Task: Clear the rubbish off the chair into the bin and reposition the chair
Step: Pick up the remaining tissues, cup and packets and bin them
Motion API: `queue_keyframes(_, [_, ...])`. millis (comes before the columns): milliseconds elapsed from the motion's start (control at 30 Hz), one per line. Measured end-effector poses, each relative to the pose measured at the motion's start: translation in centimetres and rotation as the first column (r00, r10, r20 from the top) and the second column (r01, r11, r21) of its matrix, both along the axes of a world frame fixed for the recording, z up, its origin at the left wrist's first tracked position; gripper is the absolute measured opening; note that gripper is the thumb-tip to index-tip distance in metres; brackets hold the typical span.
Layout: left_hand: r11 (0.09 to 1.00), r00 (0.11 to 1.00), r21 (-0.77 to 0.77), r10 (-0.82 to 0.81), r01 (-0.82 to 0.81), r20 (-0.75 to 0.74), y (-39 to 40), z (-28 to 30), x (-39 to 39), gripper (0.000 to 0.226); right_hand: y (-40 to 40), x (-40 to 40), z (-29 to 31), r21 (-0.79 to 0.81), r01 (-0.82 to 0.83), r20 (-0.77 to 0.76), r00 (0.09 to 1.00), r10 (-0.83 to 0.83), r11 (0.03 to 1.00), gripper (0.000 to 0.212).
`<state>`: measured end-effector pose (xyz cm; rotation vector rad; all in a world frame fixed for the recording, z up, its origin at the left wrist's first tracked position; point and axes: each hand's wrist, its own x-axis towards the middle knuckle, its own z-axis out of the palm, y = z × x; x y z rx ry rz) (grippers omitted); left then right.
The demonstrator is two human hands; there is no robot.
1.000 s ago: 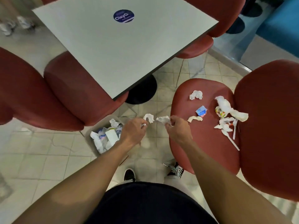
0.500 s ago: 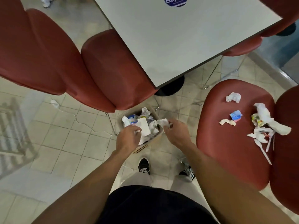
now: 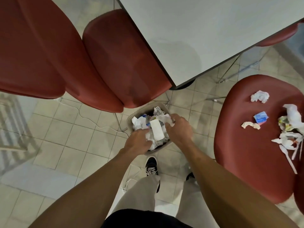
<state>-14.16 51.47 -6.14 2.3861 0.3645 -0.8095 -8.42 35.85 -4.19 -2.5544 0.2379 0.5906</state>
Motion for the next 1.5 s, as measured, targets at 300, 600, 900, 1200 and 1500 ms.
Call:
queue_keyframes(300, [0.997, 0.994, 0.040, -0.067, 0.071, -0.091, -1.0, -0.2, 0.2, 0.047, -2.3, -1.9, 0.4, -0.014, 0.042, -0.142, 0.989, -0.044, 0.999, 0.043])
queue_keyframes(600, [0.989, 0.990, 0.053, -0.138, 0.137, 0.008, -5.5, 2.4, 2.1, 0.043, -7.2, -3.6, 2.2, 0.022, 0.124, -0.130, 0.984, -0.120, 0.992, 0.032])
queue_keyframes(900, [0.971, 0.968, -0.011, -0.235, 0.237, 0.089, -15.8, 4.3, 3.9, 0.039, -19.9, -4.2, 2.9, 0.060, 0.306, -0.100, 0.949, -0.300, 0.950, 0.042])
queue_keyframes(1200, [0.904, 0.899, -0.015, -0.423, 0.427, 0.114, -31.7, 4.0, 6.6, 0.046, -36.7, -4.5, 2.1, 0.032, 0.503, -0.084, 0.862, -0.499, 0.864, 0.041])
queue_keyframes(1500, [0.817, 0.814, -0.004, -0.574, 0.577, 0.090, -44.0, 0.3, 9.7, 0.037, -50.1, -3.7, -2.2, 0.031, 0.611, -0.114, 0.788, -0.605, 0.791, 0.046])
